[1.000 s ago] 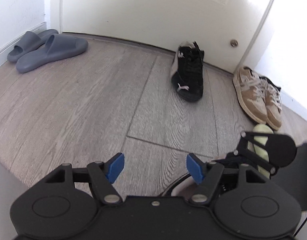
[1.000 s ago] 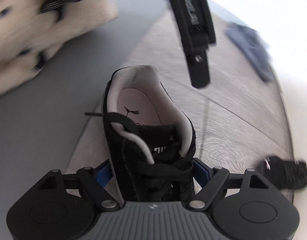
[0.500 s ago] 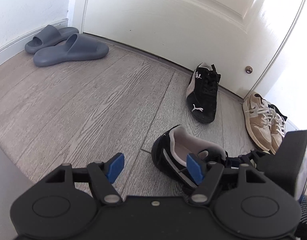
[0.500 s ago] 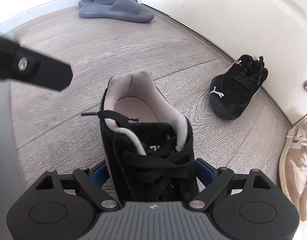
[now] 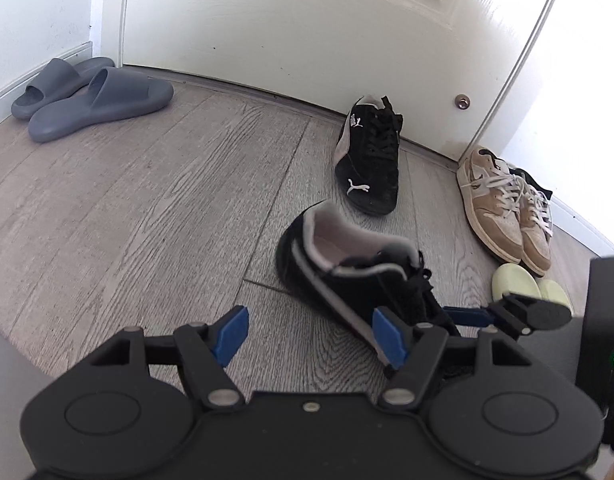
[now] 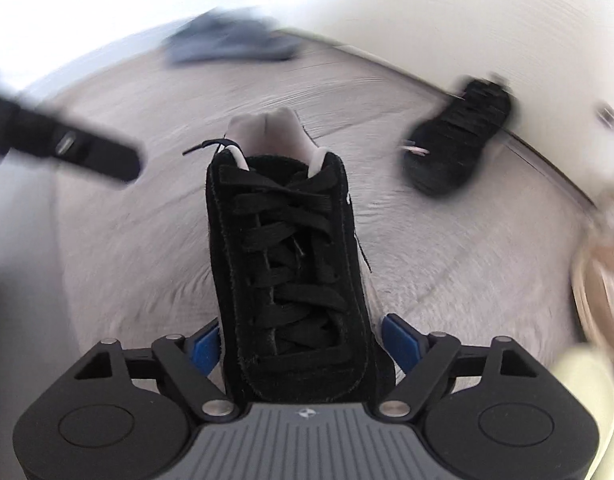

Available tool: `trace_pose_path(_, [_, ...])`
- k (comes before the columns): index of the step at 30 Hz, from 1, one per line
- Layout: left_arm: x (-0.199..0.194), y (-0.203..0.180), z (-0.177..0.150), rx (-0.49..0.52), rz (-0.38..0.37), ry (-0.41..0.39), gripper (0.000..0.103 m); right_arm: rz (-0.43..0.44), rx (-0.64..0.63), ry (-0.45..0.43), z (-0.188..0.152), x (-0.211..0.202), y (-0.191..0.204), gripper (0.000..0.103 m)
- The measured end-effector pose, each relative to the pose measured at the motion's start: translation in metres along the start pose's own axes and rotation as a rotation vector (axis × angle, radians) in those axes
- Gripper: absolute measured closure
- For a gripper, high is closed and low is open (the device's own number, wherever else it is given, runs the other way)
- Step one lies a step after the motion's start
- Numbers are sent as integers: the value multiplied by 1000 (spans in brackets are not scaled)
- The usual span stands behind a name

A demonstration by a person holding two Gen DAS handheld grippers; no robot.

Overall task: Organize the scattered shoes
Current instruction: 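Carry the black sneaker with the right tool toward the other black Puma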

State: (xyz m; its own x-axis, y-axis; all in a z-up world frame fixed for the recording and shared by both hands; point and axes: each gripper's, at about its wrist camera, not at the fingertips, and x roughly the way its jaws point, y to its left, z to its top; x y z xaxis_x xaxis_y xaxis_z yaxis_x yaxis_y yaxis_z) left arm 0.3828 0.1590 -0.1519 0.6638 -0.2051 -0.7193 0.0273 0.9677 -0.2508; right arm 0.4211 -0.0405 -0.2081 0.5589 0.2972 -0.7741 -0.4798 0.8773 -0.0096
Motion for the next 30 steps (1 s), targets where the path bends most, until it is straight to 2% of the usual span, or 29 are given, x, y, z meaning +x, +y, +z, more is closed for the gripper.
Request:
trace_pose_path(3, [0,4,0,-19,-1,0,33,-106,218,5,-3,-7,0,22])
trace_pose_path(5, [0,5,1,-25,-2,2,33,-146,305,11,-8,-13,-4,22])
trace_pose_path(11, [1,-4,-1,24,-12,7,33,-254,461,-4,-14,-16,-20,22])
trace_pose_path(18, [1,-7,-2,53,-8,10,33,-341,499,-50,-10,-2,-35,21])
trace_pose_path(22, [0,-5,-1,37,-10,7,33,-346,509,-66,-1,12,-50,17])
trace_pose_path(24, [0,-3,0,28,-11,6,33,-290,503,-105,-2,9,-57,13])
trace_pose_path(27, [0,-1,0,15,-13,4,33,-236,481,-162,-12,-6,-63,13])
trace_pose_path(29, [0,-1,1,12,-15,5,33,-224,461,-190,-29,-25,-62,21])
trace_pose_path(30, [1,-2,1,12,-16,7,33,-223,447,-189,-36,-31,-62,31])
